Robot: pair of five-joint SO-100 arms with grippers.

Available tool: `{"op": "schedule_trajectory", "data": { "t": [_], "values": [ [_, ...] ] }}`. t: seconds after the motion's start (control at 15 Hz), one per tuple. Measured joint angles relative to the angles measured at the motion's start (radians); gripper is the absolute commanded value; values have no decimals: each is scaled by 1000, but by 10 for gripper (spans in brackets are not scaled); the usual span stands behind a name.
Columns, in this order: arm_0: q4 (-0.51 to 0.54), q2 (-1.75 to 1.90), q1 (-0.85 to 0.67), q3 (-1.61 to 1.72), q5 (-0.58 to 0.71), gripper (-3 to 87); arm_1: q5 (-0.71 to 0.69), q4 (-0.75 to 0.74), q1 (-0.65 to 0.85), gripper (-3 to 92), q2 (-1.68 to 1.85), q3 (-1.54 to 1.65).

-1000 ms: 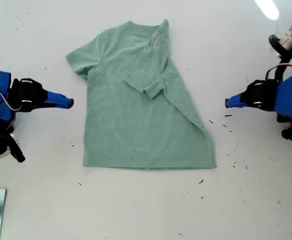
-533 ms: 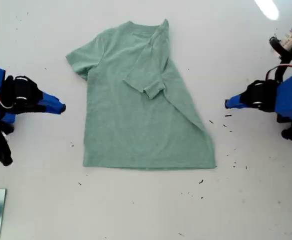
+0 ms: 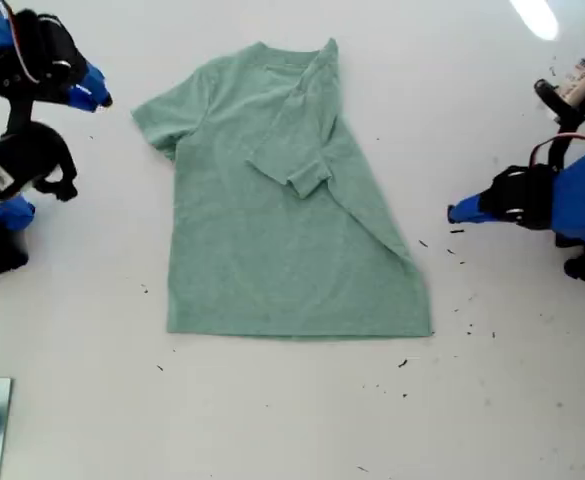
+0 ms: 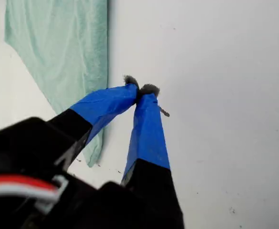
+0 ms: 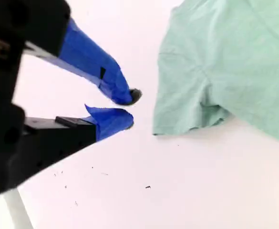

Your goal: Fold t shirt

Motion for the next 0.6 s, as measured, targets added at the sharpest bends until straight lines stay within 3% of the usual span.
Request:
{"op": "schedule_trajectory", "data": {
  "t": [0.33, 0.6],
  "values": [
    [-41, -44, -23, 12, 43, 317, 0, -6, 0, 25, 0, 0],
    [-284, -239, -26, 163, 40, 321, 0, -12, 0, 25, 0, 0]
  ]
}}
